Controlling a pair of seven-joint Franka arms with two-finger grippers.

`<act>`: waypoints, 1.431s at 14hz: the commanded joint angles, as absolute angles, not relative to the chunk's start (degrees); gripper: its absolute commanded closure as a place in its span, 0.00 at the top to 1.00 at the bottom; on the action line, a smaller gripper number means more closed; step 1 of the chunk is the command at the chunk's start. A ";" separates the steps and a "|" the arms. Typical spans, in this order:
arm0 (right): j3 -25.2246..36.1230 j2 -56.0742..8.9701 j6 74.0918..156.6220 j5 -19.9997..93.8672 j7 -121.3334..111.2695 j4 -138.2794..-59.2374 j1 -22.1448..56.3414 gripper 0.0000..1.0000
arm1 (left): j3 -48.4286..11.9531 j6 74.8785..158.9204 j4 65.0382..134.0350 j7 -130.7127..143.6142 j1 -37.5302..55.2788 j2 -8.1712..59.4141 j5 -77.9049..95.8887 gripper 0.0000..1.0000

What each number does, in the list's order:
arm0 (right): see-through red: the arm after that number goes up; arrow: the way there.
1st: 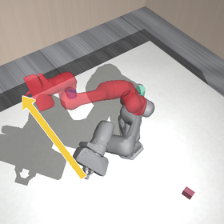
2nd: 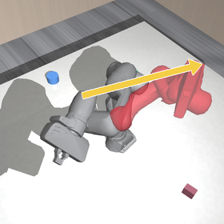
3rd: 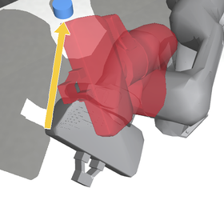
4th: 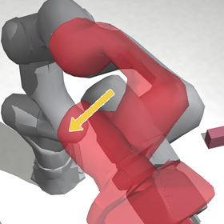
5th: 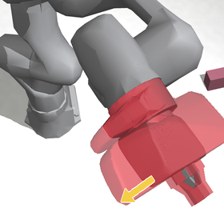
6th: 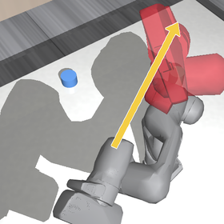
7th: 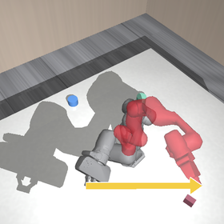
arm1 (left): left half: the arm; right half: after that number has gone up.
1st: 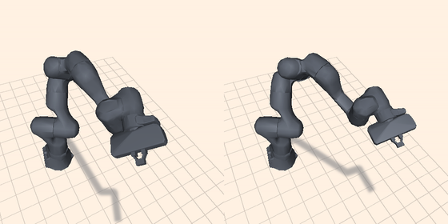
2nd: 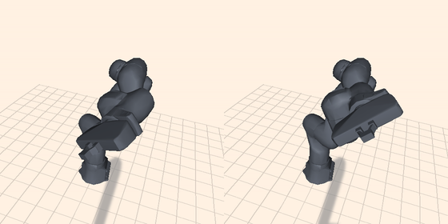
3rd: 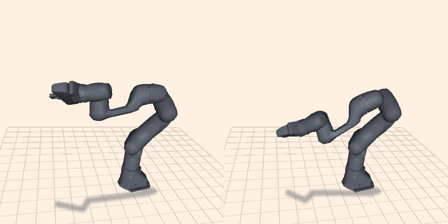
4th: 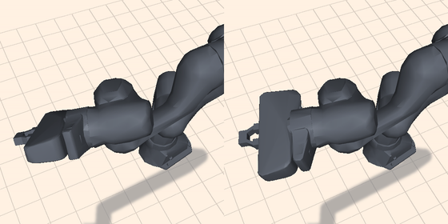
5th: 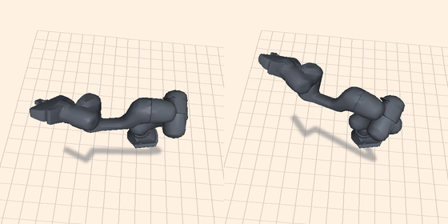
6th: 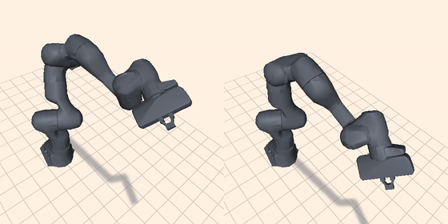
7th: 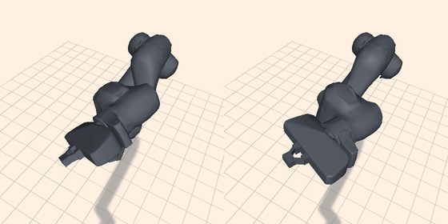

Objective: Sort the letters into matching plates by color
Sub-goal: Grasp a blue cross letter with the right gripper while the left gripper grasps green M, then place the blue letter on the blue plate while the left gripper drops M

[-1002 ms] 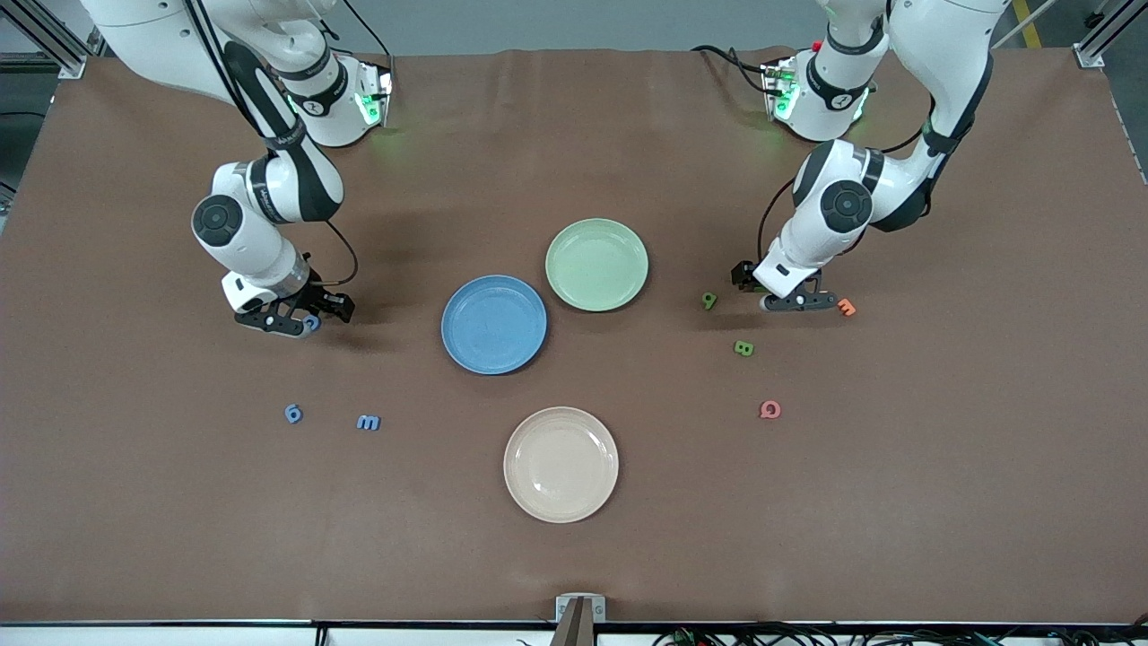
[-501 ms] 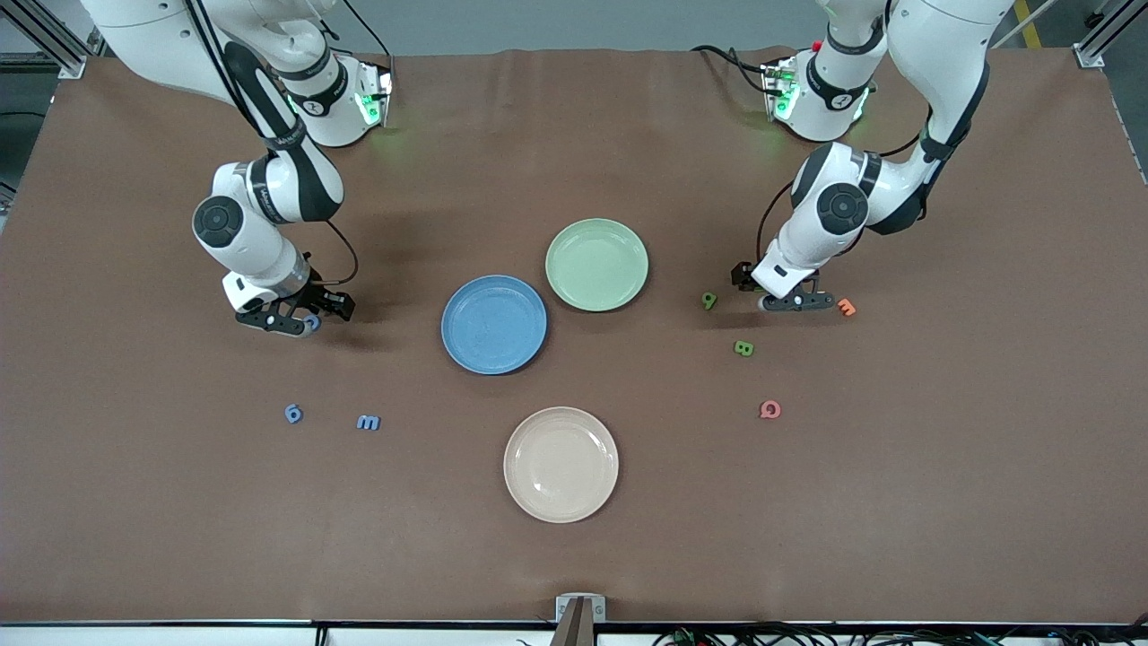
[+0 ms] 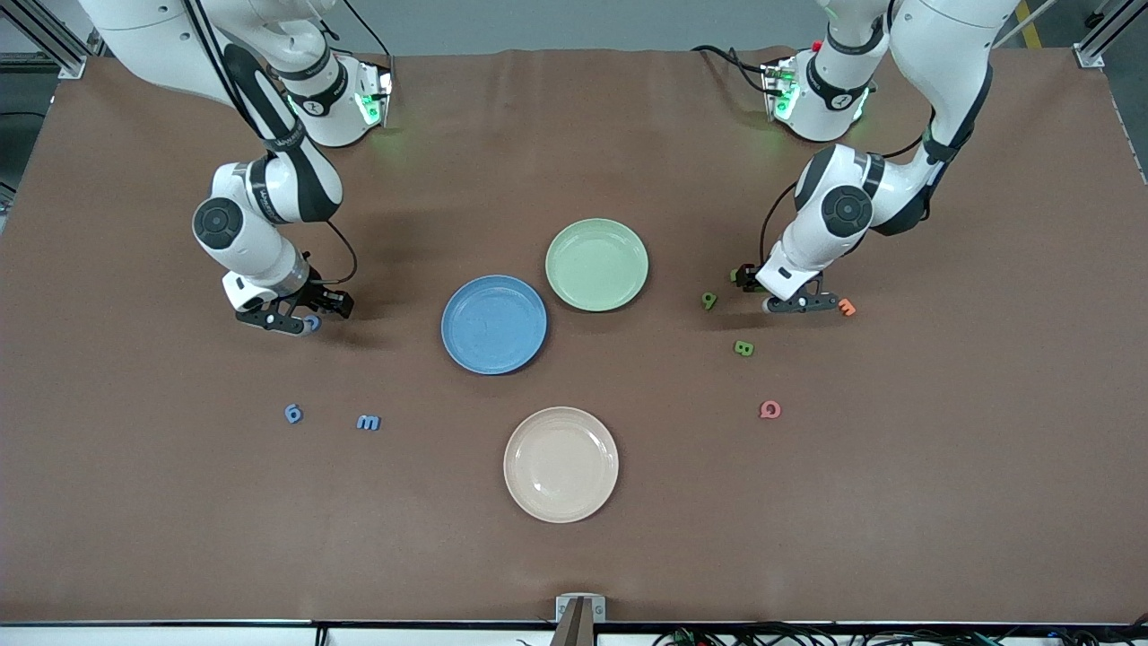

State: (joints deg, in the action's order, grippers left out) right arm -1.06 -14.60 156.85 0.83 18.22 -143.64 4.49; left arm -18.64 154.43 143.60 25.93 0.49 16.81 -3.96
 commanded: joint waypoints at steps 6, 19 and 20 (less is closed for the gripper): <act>-0.88 -16.70 157.32 0.18 18.11 -143.79 3.43 0.59 | -18.90 156.53 144.40 29.09 0.35 17.67 -5.54 0.57; -1.49 -14.16 146.64 0.35 25.81 -139.50 6.31 0.00 | -19.16 153.74 142.04 29.18 0.44 14.77 -5.54 0.24; -1.49 -13.45 143.21 0.35 29.15 -137.31 8.59 0.00 | -19.16 151.63 141.07 29.18 0.44 14.07 -5.62 0.24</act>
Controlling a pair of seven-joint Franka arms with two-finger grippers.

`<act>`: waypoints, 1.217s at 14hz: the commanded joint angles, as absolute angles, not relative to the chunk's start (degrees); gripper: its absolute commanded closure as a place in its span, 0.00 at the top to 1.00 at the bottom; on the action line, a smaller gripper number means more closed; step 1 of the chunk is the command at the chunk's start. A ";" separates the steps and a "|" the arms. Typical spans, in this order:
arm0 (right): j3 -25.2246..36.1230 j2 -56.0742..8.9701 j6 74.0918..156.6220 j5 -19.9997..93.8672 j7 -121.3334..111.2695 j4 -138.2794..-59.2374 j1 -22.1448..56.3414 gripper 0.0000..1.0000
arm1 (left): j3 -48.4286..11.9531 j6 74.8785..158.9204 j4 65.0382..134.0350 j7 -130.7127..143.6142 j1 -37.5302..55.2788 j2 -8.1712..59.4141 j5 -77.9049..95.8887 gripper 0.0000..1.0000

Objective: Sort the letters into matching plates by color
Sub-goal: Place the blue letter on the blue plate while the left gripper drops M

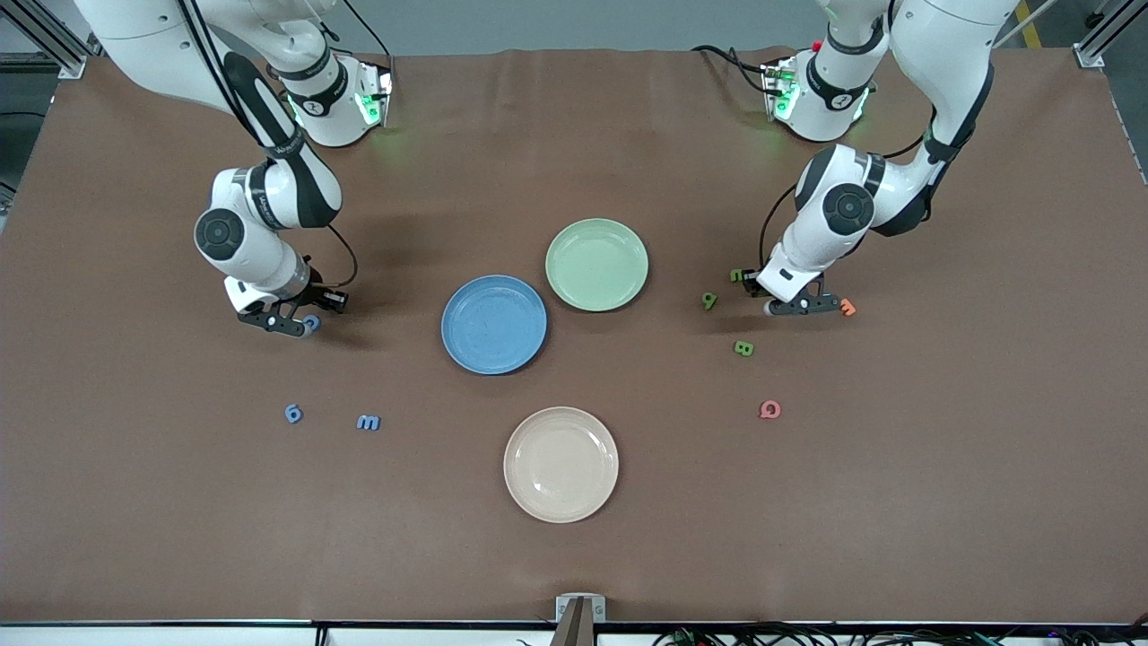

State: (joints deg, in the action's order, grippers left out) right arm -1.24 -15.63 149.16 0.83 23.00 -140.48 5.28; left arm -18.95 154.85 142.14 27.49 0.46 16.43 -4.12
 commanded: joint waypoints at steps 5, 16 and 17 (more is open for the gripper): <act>-1.67 -14.41 133.42 1.23 46.55 -124.38 18.26 0.00 | -23.89 139.24 135.72 36.53 1.05 11.34 -5.71 0.24; -1.41 -22.68 135.09 1.06 59.42 -115.66 26.90 0.02 | -31.11 138.08 120.60 63.01 14.22 22.58 -5.80 0.24; -1.23 -22.68 134.65 0.97 55.93 -115.75 25.42 0.33 | -31.03 138.08 119.37 64.41 15.37 23.98 -6.06 0.24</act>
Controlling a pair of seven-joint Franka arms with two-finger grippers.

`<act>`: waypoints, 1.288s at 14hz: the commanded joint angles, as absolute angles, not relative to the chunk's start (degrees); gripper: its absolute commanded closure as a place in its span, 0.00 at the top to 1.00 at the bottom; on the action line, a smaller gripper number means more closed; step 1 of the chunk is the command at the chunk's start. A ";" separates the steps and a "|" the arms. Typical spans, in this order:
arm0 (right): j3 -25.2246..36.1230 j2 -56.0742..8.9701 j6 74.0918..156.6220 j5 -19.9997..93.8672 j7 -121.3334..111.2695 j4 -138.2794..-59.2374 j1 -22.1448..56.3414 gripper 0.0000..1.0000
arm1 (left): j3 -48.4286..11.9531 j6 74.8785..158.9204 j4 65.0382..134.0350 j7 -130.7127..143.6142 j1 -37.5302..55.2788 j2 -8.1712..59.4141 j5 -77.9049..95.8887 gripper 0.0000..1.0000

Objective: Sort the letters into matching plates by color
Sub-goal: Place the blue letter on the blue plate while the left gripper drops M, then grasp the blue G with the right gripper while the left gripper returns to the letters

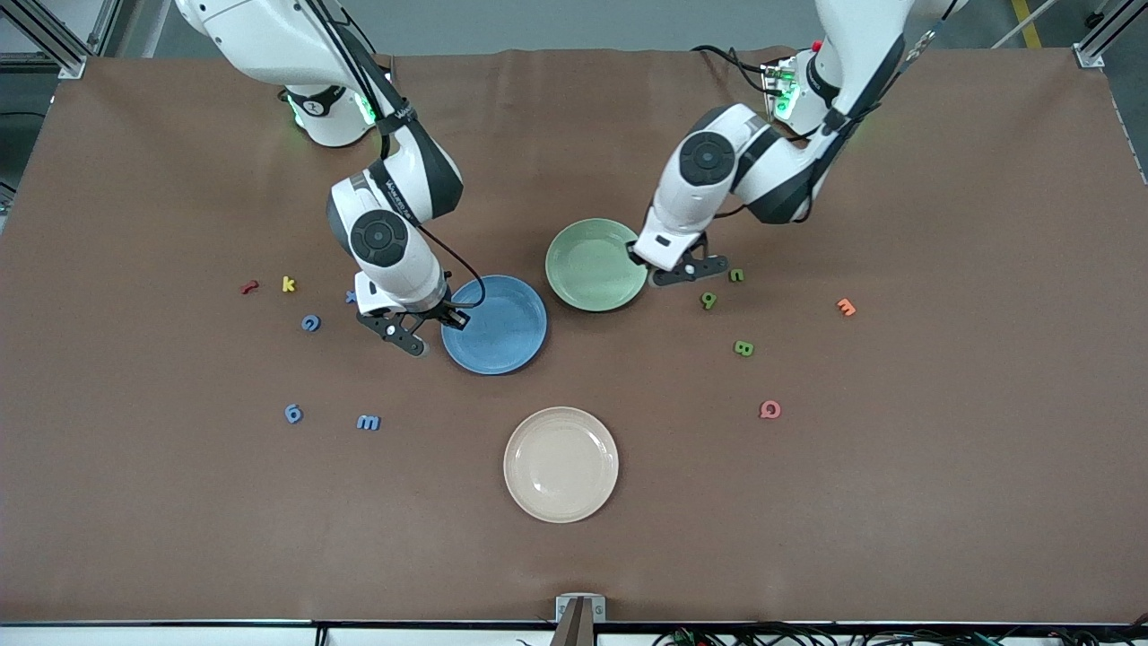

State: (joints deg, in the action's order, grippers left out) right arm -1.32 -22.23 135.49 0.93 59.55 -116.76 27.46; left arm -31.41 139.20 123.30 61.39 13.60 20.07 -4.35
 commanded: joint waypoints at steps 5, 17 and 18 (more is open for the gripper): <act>-1.14 -18.56 135.44 0.35 41.08 -123.73 19.18 1.00 | -31.11 138.34 115.32 72.59 18.98 29.70 -11.68 0.24; -1.05 -16.08 154.15 0.18 1.85 -137.98 -2.81 0.83 | -30.94 138.69 113.64 76.38 23.90 33.66 -14.24 0.26; -1.05 -16.08 155.90 0.18 1.76 -139.55 -2.99 0.82 | -30.94 138.69 113.64 76.90 24.43 33.66 -14.24 0.27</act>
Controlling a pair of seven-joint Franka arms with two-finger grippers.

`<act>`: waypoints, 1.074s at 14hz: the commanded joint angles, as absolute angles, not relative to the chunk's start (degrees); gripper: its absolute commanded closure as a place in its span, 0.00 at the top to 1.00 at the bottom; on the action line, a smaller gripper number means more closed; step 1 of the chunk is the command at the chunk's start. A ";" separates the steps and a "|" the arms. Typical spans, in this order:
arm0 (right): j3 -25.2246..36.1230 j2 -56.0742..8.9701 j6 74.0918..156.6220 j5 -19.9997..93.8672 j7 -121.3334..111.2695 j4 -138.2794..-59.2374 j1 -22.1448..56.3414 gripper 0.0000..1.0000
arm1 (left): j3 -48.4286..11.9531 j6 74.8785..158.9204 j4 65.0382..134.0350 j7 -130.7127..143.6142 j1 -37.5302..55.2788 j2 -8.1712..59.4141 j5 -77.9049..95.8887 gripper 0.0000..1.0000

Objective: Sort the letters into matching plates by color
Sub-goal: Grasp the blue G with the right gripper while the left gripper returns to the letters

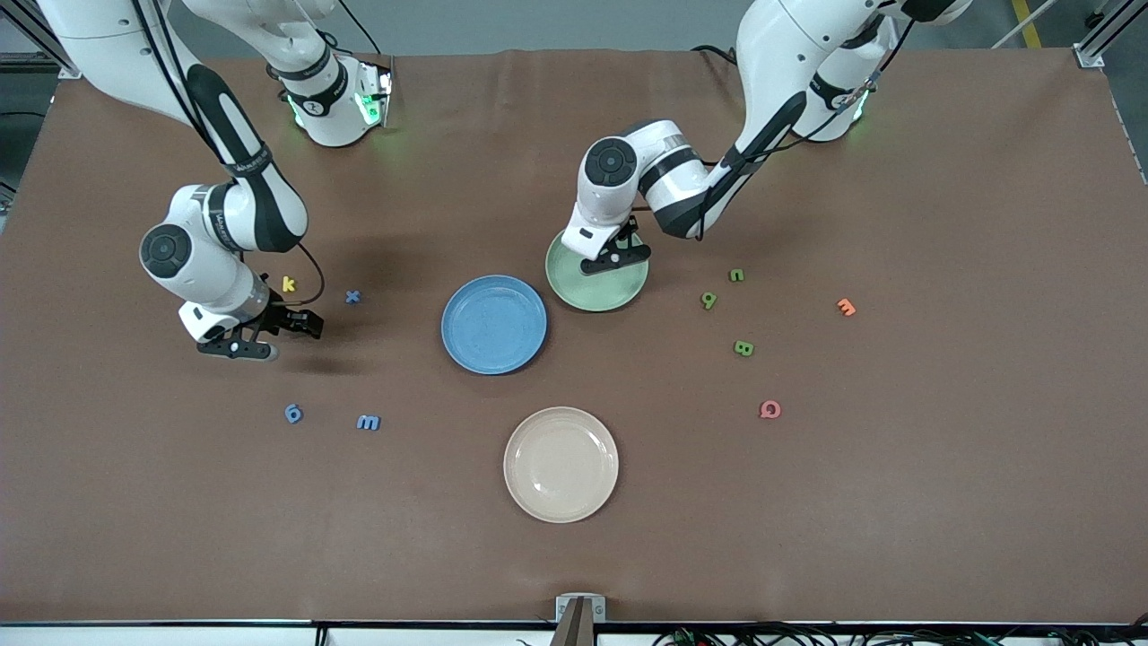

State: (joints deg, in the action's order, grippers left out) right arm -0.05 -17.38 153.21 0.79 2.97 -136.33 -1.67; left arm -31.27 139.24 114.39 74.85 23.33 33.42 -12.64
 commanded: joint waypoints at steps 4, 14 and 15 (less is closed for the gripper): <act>-1.14 -16.52 160.58 0.26 2.11 -141.77 -2.99 0.82 | -30.94 137.99 113.29 77.17 23.47 32.96 -14.59 1.00; -1.32 -18.46 160.66 0.70 4.04 -141.77 -0.97 0.65 | -31.38 131.48 120.22 59.52 10.03 20.05 -13.89 0.99; -1.32 -18.46 160.58 0.70 4.22 -141.77 -0.79 0.59 | -31.38 131.75 121.54 58.55 8.80 19.17 -13.97 0.99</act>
